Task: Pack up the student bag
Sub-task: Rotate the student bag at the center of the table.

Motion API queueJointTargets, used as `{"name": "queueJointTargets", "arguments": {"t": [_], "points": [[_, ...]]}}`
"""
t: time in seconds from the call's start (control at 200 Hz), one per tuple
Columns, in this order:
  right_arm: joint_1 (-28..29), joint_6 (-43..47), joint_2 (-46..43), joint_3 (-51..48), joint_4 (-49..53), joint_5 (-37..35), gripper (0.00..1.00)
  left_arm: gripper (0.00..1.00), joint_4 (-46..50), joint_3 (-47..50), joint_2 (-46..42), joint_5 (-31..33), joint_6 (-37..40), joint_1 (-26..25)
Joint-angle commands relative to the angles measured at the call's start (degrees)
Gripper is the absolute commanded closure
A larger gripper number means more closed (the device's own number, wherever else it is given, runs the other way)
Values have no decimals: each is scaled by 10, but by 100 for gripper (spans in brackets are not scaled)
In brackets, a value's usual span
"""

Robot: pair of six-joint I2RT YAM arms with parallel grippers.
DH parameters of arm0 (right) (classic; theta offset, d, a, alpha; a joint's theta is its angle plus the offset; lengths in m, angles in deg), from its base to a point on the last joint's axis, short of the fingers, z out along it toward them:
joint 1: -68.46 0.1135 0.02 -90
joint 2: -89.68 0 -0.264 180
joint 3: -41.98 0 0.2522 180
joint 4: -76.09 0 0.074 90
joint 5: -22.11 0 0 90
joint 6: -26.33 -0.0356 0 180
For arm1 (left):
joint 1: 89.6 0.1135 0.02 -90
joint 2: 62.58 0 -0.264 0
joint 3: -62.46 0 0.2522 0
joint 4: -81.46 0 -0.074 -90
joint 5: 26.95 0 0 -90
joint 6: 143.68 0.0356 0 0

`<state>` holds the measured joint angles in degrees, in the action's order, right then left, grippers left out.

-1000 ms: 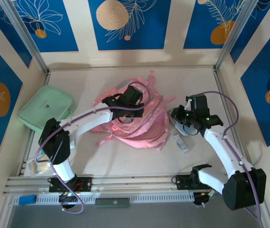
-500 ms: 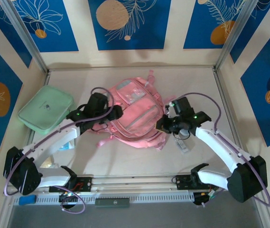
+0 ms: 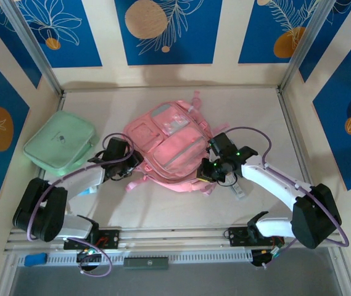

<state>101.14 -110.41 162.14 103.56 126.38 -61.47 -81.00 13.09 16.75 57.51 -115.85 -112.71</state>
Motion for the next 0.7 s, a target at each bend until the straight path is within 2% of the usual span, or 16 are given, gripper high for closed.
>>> {"name": "queueJointTargets", "arguments": {"t": [0.0, 0.13, 0.44, 0.57, 0.695], "points": [[4, -9, 3, -11, -7, -8, 89, 46, -105, 26, 31, -25, -69, 5], [1, -9, 6, -22, -16, -17, 89, 55, -123, 34, 47, -20, -83, 1], [-49, 42, 61, 4, -50, -16, 88, 99, -108, 34, 27, 8, -91, -7], [-70, 67, 102, 32, -61, -17, 88, 100, -70, 44, -19, 30, -91, -15], [-90, 84, 141, 65, -89, -15, 88, 100, -55, 69, -68, 54, -117, -50]]}}
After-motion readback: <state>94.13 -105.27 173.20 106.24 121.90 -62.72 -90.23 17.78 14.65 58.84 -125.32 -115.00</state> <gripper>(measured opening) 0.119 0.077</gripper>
